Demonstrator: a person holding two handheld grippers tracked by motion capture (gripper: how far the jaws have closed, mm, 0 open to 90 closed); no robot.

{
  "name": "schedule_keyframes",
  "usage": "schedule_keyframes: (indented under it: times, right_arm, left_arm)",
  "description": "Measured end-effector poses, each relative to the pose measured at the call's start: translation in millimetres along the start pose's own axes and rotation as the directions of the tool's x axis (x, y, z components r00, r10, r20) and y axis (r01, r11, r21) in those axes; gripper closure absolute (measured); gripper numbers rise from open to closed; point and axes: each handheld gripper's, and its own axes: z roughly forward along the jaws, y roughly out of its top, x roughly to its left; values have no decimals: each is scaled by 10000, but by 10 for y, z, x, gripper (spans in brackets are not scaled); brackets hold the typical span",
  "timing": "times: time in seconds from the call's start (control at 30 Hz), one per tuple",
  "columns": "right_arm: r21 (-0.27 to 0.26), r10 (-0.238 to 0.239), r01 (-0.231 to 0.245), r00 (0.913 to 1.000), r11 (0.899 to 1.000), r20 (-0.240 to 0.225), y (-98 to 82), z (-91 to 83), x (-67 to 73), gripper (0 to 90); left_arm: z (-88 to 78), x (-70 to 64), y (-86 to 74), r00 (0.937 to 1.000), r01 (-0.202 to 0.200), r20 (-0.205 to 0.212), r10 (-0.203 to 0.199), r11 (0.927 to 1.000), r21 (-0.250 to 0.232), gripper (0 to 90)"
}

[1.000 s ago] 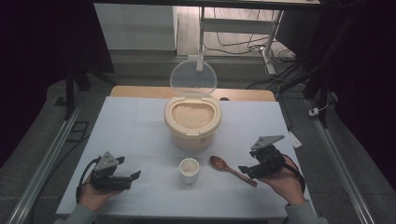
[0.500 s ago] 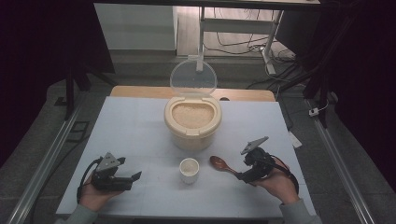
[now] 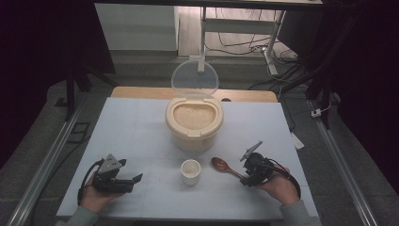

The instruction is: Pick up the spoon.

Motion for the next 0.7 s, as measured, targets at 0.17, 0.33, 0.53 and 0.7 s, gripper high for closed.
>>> schedule_keyframes:
  times: [0.17, 0.33, 0.53, 0.7]
  right_arm:
    - [342, -106, 102, 9999, 9994, 125, 9, 33, 9, 602]
    - [794, -373, 355, 9991, 9962, 213, 68, 95, 25, 666]
    - [1051, -736, 697, 9967, 9920, 338, 134, 124, 78, 776]
    - [1062, -695, 652, 9969, 9922, 368, 134, 121, 83, 782]
  left_arm:
    - [4, 3, -5, 10000, -15, -11, 15, 10000, 20, 150]
    - [9, 4, -5, 10000, -21, -11, 21, 10000, 44, 149]
    - [20, -4, -3, 10000, -68, -5, 68, 9999, 104, 148]
    - [25, -4, -6, 10000, -70, -2, 70, 9999, 137, 148]
